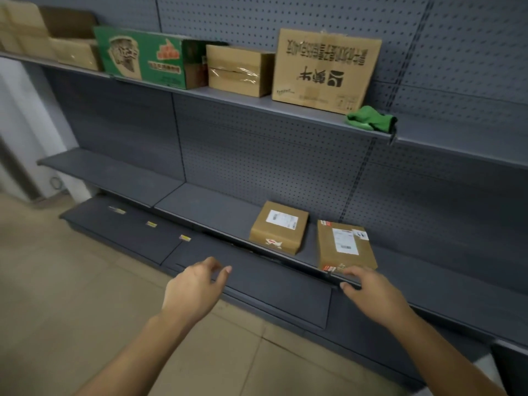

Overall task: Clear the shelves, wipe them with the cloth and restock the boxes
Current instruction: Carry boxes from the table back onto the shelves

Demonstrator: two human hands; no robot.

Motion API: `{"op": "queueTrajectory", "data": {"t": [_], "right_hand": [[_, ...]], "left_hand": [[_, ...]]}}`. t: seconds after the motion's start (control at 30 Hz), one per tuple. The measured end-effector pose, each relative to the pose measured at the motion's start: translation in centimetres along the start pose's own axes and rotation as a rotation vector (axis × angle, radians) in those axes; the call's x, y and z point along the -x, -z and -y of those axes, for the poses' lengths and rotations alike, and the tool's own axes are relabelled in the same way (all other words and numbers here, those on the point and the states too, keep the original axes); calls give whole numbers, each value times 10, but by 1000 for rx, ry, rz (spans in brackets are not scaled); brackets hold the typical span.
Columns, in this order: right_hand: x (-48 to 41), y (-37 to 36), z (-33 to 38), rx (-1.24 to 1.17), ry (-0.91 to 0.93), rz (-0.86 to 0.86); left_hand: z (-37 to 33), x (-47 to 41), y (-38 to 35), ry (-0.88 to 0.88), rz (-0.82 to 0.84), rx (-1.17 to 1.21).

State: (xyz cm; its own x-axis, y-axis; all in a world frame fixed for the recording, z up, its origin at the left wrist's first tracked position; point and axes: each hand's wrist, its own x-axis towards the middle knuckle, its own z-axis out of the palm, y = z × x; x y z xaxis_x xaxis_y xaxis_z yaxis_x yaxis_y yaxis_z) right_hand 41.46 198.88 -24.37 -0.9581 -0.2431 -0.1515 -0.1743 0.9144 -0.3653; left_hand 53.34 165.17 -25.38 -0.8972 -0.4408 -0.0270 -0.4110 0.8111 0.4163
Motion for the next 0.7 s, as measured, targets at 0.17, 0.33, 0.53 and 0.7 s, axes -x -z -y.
{"op": "queueTrajectory", "data": {"t": [0.17, 0.33, 0.53, 0.7], "right_hand": [[-48, -7, 27, 24, 20, 33], [-104, -20, 39, 22, 60, 58], [-184, -25, 41, -19, 106, 63], [-243, -24, 33, 10, 123, 79]], "left_hand": [[15, -36, 1, 38, -7, -3], [25, -76, -11, 63, -13, 7], [16, -138, -22, 80, -17, -23], [-4, -191, -34, 74, 21, -49]]}}
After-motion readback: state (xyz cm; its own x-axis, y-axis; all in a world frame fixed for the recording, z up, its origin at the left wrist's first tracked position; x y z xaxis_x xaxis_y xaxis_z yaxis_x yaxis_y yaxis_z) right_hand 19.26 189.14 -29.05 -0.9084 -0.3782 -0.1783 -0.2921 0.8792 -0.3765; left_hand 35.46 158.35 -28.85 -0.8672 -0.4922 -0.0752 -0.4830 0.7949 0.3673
